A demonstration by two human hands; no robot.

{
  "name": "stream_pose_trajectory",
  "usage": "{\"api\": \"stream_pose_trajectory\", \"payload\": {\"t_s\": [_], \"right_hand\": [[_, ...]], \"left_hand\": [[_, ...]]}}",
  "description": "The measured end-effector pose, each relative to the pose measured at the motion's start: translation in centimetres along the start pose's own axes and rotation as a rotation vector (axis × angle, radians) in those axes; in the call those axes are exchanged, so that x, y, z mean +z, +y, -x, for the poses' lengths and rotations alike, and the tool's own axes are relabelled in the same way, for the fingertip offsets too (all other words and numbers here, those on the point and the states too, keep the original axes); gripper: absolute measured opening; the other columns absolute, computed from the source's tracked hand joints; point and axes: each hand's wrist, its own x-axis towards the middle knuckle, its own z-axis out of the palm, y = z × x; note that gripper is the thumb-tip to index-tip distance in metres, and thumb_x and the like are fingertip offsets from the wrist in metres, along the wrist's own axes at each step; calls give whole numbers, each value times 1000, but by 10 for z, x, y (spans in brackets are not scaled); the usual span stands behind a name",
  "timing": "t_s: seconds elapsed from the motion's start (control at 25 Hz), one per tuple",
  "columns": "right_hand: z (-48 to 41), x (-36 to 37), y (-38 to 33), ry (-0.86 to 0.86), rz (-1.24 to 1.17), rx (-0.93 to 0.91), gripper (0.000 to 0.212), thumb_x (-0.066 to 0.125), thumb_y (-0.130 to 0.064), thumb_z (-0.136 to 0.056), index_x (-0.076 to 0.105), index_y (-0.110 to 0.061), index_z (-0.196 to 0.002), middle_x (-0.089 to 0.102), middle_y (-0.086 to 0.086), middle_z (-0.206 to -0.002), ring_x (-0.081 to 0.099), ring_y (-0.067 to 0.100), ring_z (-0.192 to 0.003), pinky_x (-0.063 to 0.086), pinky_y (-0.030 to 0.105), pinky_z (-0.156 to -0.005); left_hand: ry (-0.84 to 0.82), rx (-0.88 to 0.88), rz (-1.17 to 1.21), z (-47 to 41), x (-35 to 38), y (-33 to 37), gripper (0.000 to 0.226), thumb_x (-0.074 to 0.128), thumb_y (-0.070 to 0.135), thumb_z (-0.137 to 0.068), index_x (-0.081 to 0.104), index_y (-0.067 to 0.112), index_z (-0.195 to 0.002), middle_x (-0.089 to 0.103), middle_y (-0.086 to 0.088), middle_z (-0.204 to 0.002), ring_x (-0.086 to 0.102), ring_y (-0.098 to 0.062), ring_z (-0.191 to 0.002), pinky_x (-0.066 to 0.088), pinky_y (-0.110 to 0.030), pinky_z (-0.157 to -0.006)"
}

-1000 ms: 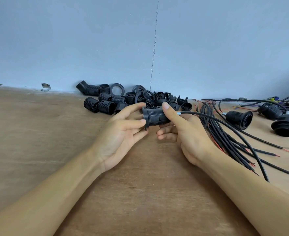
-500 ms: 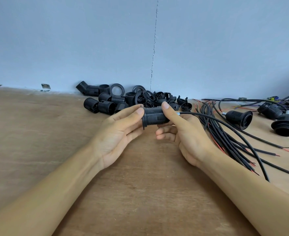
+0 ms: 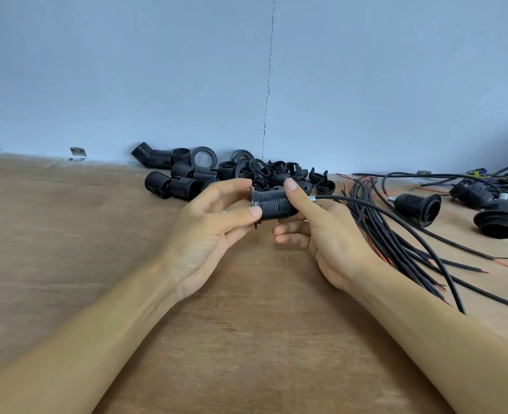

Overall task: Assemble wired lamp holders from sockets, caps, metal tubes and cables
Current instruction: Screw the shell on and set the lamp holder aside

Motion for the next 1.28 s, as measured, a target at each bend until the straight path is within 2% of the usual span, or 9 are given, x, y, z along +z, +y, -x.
{"api": "stream_pose_trajectory", "payload": {"t_s": [0.12,0.16,0.28,0.4,0.64,0.76,0.88,1.12,1.28], "right_hand": [[-1,0,1,15,1,8,36,74,-50,-77,81,-15,-70,75,5,-75,69,17,-61,59,25,-58],[-1,-1,2,23,-1,8,37,74,-49,-78,80,-13,-69,75,6,-75,69,18,-61,59,25,-58],[-2,-2,2,23,1,3,35,74,-47,-80,81,-16,-68,75,6,-75,69,19,-63,60,26,-61],[-3,-1,3,15,-6,1,37,75,-49,-77,80,-13,-68,74,5,-73,69,19,-62,59,26,-59],[-3,-1,4,-34,8,-6,48,75,-56,-75,79,-8,-79,73,6,-75,68,19,-61,58,27,-57],[-4,-2,3,-21,27,19,40,72,-57,-79,78,-21,-60,70,2,-67,66,17,-55,57,27,-53],[-7,-4,3,28,19,37,41,72,-56,-81,78,-22,-59,67,4,-63,65,18,-54,56,27,-52],[-6,-4,7,44,38,40,46,74,-54,-82,75,-8,-77,67,8,-66,66,23,-58,57,30,-54],[-8,-5,8,78,51,12,45,73,-50,-85,74,-5,-82,69,5,-65,68,21,-58,60,31,-57]], "left_hand": [[3,3,80,-1,-2,9,10,77,19,-78,75,11,-83,76,-11,-116,69,-23,-120,46,-42,-111],[12,-1,141,-2,-3,12,14,75,23,-80,74,11,-72,79,-11,-102,71,-24,-115,48,-42,-108],[141,-31,205,-1,-5,18,35,72,34,-80,63,15,-52,66,-6,-63,75,-24,-70,62,-36,-75],[289,-50,-13,-1,0,7,38,74,38,-83,54,18,-58,54,1,-58,52,-14,-43,54,-30,-56],[120,-180,-292,1,1,2,52,75,61,-74,80,18,-102,78,-9,-107,73,-23,-71,57,-27,-58],[19,-92,-272,2,-4,3,48,91,32,-73,76,23,-118,74,-5,-124,75,-21,-103,61,-33,-79],[-11,-14,-191,2,0,1,68,83,4,-67,69,30,-128,69,9,-133,65,-10,-123,52,-35,-101],[122,17,185,-1,3,8,52,67,5,-76,62,11,-128,75,-7,-122,72,-21,-114,56,-37,-99],[82,-44,98,0,0,13,30,66,21,-85,67,6,-112,78,-14,-104,78,-31,-94,63,-33,-78]]}}
